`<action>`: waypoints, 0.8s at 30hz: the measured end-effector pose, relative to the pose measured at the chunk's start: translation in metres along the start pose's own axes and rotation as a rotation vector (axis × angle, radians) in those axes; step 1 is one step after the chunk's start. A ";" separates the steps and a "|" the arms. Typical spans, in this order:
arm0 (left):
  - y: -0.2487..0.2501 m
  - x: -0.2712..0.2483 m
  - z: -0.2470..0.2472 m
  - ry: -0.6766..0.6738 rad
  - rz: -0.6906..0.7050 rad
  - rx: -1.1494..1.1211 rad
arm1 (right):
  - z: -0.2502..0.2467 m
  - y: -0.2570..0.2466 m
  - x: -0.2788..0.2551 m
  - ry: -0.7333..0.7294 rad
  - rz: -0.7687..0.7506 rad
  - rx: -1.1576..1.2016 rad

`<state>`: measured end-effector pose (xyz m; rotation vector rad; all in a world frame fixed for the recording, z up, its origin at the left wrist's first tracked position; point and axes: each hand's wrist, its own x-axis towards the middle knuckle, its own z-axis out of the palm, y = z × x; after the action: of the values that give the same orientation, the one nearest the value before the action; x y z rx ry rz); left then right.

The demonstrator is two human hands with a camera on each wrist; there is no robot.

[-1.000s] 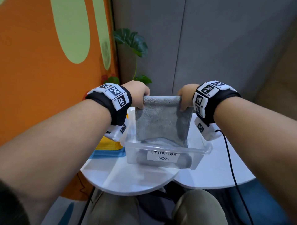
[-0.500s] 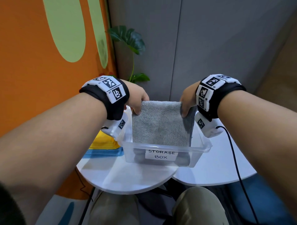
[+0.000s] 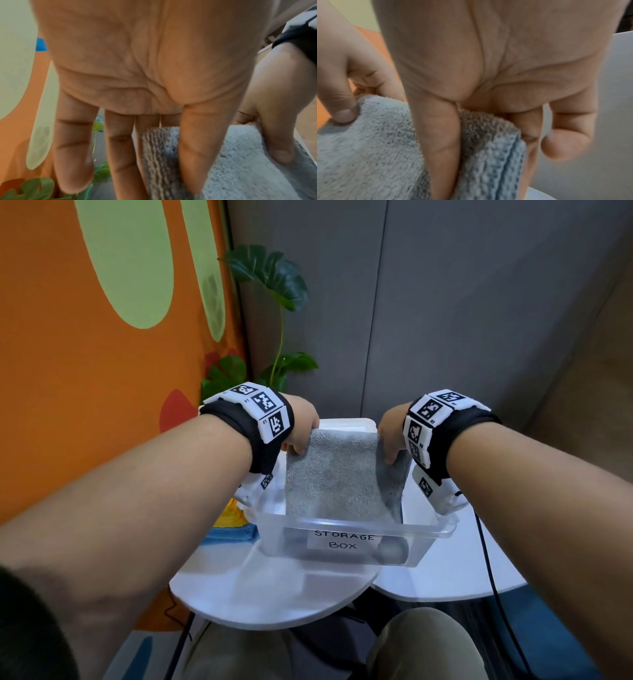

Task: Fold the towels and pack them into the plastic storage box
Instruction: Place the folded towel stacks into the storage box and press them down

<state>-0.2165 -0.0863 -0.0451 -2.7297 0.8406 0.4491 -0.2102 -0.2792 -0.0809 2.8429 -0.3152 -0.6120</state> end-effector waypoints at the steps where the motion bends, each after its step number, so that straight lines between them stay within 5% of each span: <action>1: 0.001 0.003 0.000 -0.002 -0.009 0.014 | 0.003 0.002 0.014 0.014 -0.003 0.000; 7: 0.007 0.015 0.004 0.013 -0.022 0.171 | 0.024 -0.001 0.061 -0.010 0.027 -0.054; 10: 0.004 0.018 0.005 0.011 -0.045 0.170 | 0.014 -0.005 0.024 -0.003 0.019 -0.029; 24: -0.007 0.011 -0.013 0.455 -0.092 0.016 | -0.019 0.011 -0.013 0.314 0.151 0.115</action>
<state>-0.2013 -0.0908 -0.0359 -2.8820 0.8040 -0.2086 -0.2157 -0.2838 -0.0564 2.9275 -0.5160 -0.1183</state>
